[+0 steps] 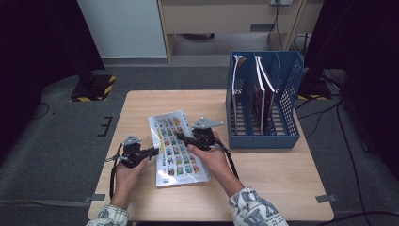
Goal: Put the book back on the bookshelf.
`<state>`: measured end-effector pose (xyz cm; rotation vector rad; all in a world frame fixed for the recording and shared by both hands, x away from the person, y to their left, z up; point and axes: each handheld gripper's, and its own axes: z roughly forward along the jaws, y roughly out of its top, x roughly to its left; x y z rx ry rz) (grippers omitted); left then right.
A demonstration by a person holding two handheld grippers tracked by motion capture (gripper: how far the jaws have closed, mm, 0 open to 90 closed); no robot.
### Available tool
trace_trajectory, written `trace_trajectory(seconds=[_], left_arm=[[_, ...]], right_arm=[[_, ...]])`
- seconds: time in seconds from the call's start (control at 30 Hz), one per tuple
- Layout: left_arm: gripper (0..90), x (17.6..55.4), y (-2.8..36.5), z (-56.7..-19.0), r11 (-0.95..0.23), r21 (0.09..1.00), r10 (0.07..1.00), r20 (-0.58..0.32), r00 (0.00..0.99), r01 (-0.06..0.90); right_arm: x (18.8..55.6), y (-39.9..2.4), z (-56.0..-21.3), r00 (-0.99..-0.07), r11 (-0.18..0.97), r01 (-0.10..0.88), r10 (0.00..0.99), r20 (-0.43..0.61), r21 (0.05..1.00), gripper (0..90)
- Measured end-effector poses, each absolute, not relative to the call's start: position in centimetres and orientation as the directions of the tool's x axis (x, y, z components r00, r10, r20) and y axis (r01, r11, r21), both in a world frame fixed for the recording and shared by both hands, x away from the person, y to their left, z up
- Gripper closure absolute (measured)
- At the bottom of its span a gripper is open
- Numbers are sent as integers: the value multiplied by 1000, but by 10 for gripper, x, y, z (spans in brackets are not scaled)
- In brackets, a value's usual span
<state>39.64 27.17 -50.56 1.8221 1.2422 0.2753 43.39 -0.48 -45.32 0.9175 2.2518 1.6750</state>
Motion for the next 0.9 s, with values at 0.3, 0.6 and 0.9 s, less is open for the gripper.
trace_trajectory(seconds=[0.3, 0.6, 0.9], left_arm=[[819, 405, 273, -494, -131, 789, 840, -233, 489, 600], [823, 409, 275, -487, -135, 806, 843, -212, 495, 576], [827, 413, 276, -479, -120, 819, 853, -205, 480, 561]], right_arm=[[440, -5, -445, -793, 173, 348, 578, 191, 921, 730], [445, -6, -441, -792, 187, 353, 581, 187, 916, 729], [450, -5, -434, -794, 198, 346, 583, 174, 917, 728]])
